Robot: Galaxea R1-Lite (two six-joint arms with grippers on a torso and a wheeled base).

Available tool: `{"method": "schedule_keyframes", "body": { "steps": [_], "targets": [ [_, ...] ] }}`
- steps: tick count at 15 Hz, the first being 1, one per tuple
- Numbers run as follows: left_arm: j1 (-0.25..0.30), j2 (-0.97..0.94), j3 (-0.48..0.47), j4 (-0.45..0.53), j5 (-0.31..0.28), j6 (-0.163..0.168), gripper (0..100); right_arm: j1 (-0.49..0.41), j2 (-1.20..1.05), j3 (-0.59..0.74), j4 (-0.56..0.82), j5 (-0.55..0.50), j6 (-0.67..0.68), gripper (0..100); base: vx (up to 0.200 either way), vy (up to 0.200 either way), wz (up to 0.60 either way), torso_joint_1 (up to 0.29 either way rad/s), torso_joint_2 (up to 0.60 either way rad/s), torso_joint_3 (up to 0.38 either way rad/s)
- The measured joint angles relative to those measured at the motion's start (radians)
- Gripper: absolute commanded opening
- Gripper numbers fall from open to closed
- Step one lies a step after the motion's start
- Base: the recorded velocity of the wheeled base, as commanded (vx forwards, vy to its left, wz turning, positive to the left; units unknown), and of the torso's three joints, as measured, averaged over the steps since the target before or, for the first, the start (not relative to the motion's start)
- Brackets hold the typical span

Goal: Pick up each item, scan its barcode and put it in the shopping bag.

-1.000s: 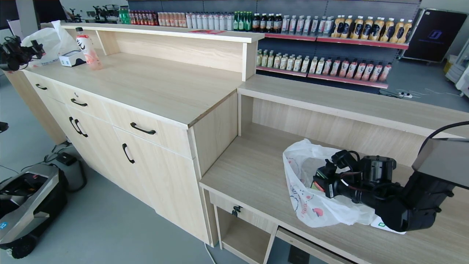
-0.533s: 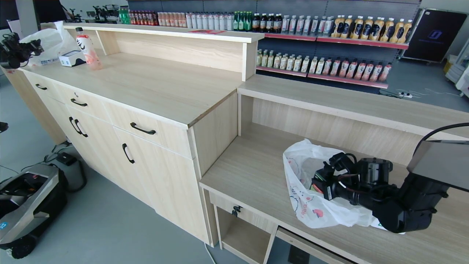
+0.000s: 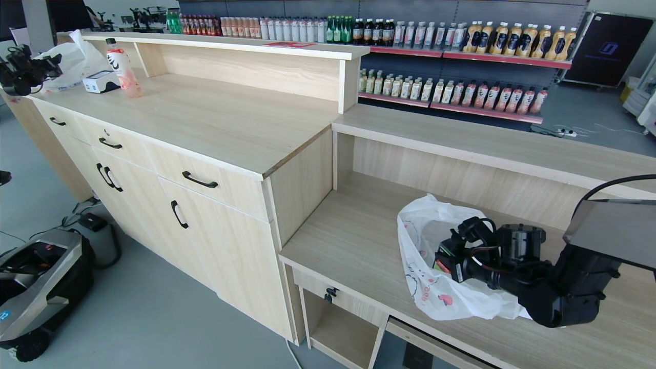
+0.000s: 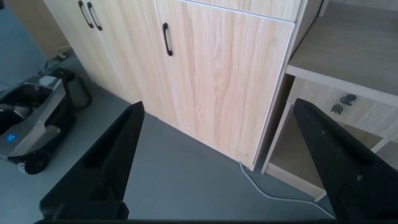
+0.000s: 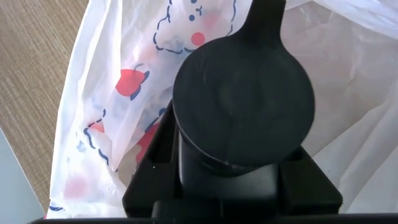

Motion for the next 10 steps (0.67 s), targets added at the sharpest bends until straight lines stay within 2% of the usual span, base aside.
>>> {"method": "schedule_keyframes", "body": {
  "steps": [6, 7, 10],
  "targets": [
    [0.000, 0.000, 0.000, 0.000, 0.000, -0.001, 100, 0.000, 0.019, 0.002, -0.002, 0.000, -0.005, 0, 0.000, 0.000, 0.00, 0.000, 0.00, 0.000],
    [0.000, 0.000, 0.000, 0.000, 0.000, 0.000, 100, 0.000, 0.021, 0.003, -0.002, 0.000, -0.005, 100, 0.000, 0.000, 0.00, 0.000, 0.00, 0.000],
    [0.000, 0.000, 0.000, 0.000, 0.000, 0.000, 100, -0.004, 0.026, 0.004, -0.003, 0.000, -0.005, 100, 0.000, 0.000, 0.00, 0.000, 0.00, 0.000]
  ]
}}
